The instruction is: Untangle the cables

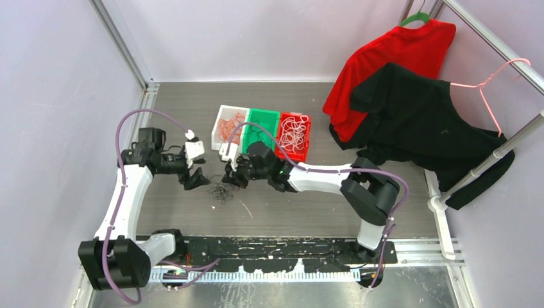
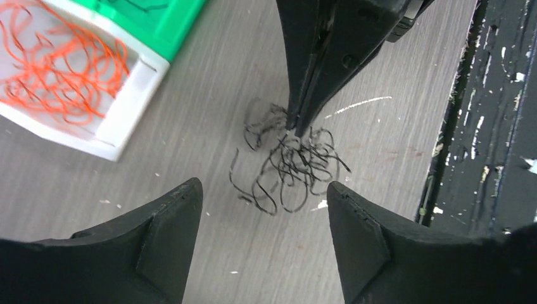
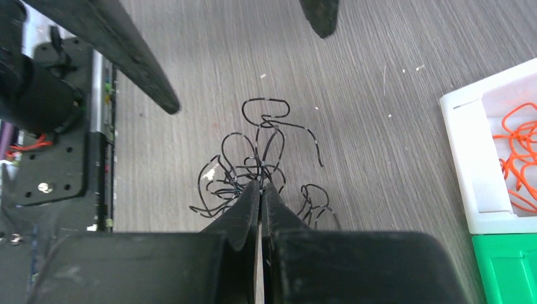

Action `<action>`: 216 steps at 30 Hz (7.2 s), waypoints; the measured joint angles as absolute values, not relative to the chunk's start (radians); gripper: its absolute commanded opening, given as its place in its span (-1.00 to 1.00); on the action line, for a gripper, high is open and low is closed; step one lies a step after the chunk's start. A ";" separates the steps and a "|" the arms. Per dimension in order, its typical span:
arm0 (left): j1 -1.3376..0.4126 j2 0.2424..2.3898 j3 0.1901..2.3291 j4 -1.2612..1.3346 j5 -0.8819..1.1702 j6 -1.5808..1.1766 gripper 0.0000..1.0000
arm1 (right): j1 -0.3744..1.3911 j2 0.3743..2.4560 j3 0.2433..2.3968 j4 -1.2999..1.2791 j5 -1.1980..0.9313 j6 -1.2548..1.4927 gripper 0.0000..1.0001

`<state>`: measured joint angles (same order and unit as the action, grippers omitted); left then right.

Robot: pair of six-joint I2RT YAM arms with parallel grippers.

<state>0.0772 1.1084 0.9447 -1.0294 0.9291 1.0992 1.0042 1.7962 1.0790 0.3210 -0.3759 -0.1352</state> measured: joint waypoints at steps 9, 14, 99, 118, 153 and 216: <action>-0.014 1.032 0.946 -0.991 0.921 1.151 0.20 | 1.004 1.710 1.040 0.392 -0.424 -0.044 -0.96; -0.104 1.031 0.983 -1.040 0.909 1.179 -0.18 | 1.004 1.670 1.040 0.397 -0.445 -0.015 -0.96; -0.279 1.045 1.755 -0.668 0.840 0.121 -1.00 | 1.211 0.785 0.343 0.373 0.622 0.391 -0.01; -0.283 1.103 1.917 -0.542 0.592 0.195 -1.00 | 1.238 0.833 0.292 0.187 0.661 0.465 0.39; -0.283 1.066 1.823 -0.640 0.836 0.135 -1.00 | 1.235 1.286 1.140 0.260 0.410 -0.017 0.67; -0.283 1.080 1.898 -0.637 0.875 0.099 -1.00 | 1.226 1.265 1.134 0.252 0.110 0.002 0.60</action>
<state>-0.2829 1.0801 1.8980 -0.6373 0.8753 0.0994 1.2263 1.2648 1.1339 0.2520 0.1101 0.0021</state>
